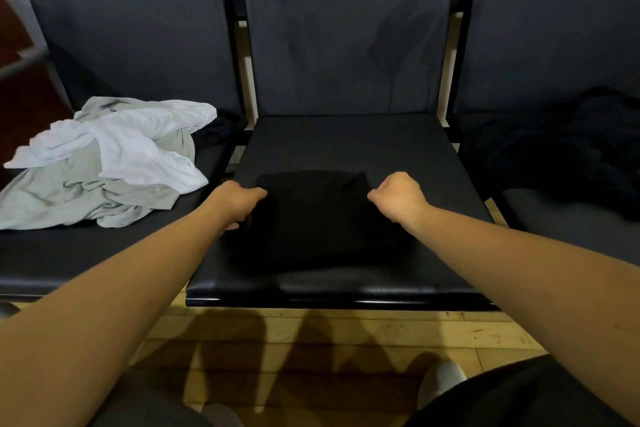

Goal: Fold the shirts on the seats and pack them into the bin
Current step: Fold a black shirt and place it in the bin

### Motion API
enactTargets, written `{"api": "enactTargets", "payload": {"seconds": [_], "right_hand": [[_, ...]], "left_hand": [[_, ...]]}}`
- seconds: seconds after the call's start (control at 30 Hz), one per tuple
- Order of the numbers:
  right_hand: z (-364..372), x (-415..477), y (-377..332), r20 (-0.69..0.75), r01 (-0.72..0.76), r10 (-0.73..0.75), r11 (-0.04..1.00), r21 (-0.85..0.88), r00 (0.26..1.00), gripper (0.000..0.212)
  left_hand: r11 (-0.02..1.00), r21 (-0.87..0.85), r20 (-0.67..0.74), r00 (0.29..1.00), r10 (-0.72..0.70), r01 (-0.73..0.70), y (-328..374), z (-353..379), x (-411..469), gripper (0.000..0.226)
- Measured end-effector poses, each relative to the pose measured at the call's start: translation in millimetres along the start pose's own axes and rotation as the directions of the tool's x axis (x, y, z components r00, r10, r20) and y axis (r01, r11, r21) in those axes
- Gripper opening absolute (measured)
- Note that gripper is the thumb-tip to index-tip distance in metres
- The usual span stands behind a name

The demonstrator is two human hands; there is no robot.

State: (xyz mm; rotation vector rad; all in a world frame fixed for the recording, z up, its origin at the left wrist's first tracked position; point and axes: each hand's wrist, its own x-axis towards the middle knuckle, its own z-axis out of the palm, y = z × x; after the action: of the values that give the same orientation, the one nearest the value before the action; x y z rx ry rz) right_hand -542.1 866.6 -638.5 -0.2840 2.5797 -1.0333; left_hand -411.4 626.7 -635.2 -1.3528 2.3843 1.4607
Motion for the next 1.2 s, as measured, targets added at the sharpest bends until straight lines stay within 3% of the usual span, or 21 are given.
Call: {"api": "enactTargets", "payload": {"seconds": [0.1, 0.23, 0.27, 0.43, 0.6, 0.67, 0.73, 0.93, 1.2], "right_hand": [[7.1, -3.0, -7.7, 0.013, -0.007, 0.008, 0.998, -0.062, 1.000, 0.033], [16.9, -8.6, -20.2, 0.102, -0.134, 0.121, 0.982, 0.134, 0.987, 0.054], [17.1, -8.7, -22.0, 0.127, -0.171, 0.148, 0.966, 0.194, 0.981, 0.058], [14.1, -2.8, -36.0, 0.254, -0.255, 0.150, 0.852, 0.457, 0.956, 0.057], [27.8, 2.2, -57.2, 0.298, -0.217, -0.033, 0.611, 0.761, 0.954, 0.089], [37.7, -2.3, -70.8, 0.338, -0.234, -0.098, 0.546, 0.804, 0.936, 0.078], [48.2, -14.8, -90.1, 0.376, -0.253, -0.155, 0.506, 0.824, 0.913, 0.043], [99.7, -56.2, -180.3, 0.463, -0.217, -0.301, 0.592, 0.776, 0.834, 0.035], [245.3, -122.6, -278.7, 0.499, 0.079, -0.454, 0.792, 0.605, 0.738, 0.021]], "left_hand": [[0.996, -0.084, 0.062, 0.998, -0.032, 0.037, 5.1, 3.3, -5.1, 0.059], [0.946, -0.312, 0.157, 0.987, -0.037, 0.085, 5.2, 4.7, -4.4, 0.084], [0.925, -0.365, 0.180, 0.983, -0.042, 0.106, 5.7, 5.3, -2.7, 0.083], [0.796, -0.595, 0.217, 0.976, 0.021, 0.115, 19.1, -1.5, -19.8, 0.030], [0.609, -0.793, 0.130, 0.971, 0.202, -0.021, 11.4, -41.7, -43.0, 0.037], [0.554, -0.831, 0.095, 0.967, 0.235, -0.053, 3.7, -62.7, -54.2, 0.039], [0.499, -0.862, 0.050, 0.966, 0.253, -0.086, -4.5, -83.8, -64.9, 0.038], [0.388, -0.902, -0.128, 0.975, 0.182, -0.191, -46.7, -167.1, -86.7, 0.033], [0.236, -0.942, -0.256, 0.965, -0.052, -0.237, -209.6, -252.1, -119.3, 0.040]]}}
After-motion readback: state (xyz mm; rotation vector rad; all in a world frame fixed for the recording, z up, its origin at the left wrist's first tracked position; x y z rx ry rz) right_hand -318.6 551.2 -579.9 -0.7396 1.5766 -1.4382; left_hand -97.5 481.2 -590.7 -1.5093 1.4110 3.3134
